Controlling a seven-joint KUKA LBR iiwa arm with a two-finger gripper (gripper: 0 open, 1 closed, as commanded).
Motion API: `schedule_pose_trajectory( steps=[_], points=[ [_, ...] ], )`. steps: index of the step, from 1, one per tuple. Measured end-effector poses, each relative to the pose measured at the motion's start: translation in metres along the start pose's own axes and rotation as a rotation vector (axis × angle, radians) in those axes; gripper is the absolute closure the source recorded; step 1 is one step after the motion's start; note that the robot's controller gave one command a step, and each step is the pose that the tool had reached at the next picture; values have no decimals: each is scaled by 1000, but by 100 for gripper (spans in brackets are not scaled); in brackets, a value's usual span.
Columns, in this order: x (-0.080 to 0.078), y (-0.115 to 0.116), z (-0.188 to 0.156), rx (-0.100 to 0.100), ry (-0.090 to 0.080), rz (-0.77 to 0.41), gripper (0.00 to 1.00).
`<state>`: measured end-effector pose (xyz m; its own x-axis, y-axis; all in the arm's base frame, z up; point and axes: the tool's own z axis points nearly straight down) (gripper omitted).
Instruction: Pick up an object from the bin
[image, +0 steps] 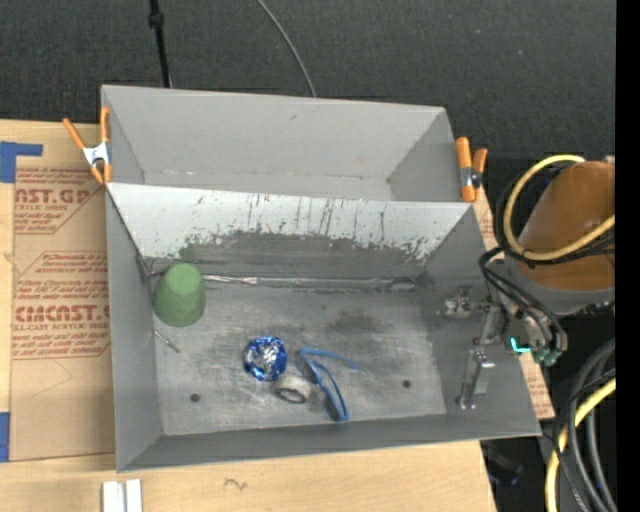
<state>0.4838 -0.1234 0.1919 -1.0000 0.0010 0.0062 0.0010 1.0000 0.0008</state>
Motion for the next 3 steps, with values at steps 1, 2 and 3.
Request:
schedule_pose_trajectory(
  steps=[1,2,3],
  points=[
    [0,42,63,-2,0,-70,0],
    [-16,110,49,-3,-8,66,0],
    [-18,138,121,-2,-11,334,0]
  ],
)
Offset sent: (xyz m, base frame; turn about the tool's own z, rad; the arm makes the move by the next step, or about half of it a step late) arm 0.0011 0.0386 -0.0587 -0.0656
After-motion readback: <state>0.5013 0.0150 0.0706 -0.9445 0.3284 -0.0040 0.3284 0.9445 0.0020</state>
